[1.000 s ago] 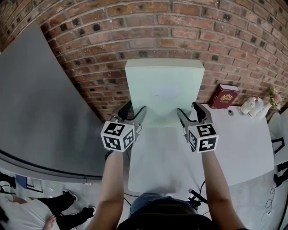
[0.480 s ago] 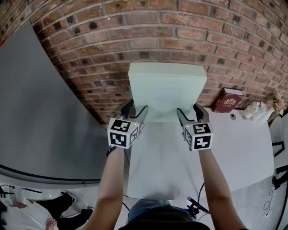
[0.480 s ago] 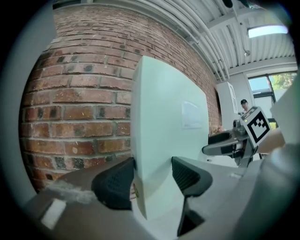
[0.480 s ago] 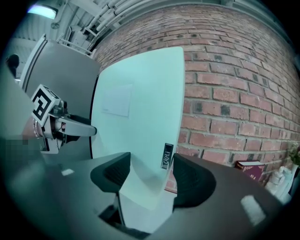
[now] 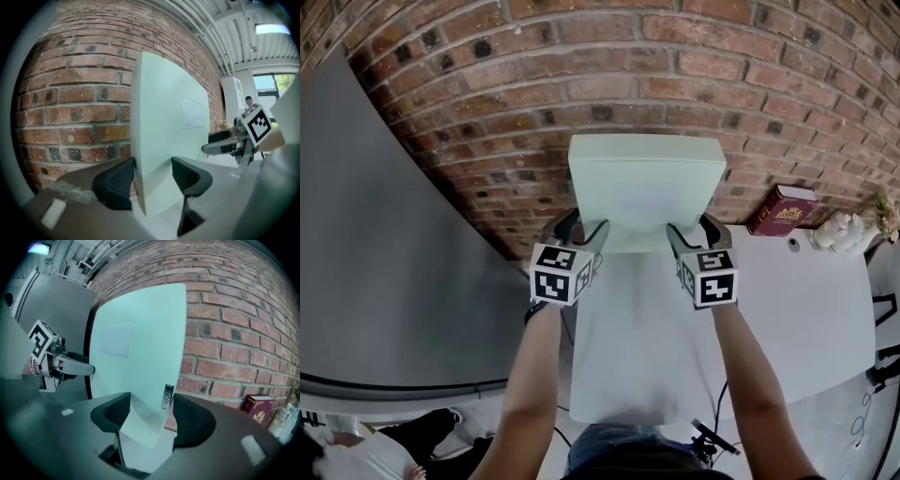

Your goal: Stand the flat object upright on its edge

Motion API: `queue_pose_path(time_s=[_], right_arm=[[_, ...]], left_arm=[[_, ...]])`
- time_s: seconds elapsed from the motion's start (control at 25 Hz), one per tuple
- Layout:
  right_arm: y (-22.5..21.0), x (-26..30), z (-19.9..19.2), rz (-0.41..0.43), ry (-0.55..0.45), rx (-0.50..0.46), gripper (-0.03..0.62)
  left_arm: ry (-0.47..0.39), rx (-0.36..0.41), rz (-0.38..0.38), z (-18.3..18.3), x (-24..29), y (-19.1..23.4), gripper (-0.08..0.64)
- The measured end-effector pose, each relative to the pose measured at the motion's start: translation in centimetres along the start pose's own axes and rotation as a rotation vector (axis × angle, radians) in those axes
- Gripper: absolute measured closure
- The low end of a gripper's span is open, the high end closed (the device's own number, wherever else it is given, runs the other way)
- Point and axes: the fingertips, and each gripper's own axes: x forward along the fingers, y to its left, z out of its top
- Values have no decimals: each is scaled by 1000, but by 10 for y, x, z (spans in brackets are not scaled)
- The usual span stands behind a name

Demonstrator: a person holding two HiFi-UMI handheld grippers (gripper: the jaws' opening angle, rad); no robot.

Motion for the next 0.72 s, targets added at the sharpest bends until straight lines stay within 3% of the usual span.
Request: queue_pose_path(time_s=[0.72], right_arm=[[-13,60,-40,-25,108,-5,313]], left_arm=[[100,-11,-5,-43,57,23,307]])
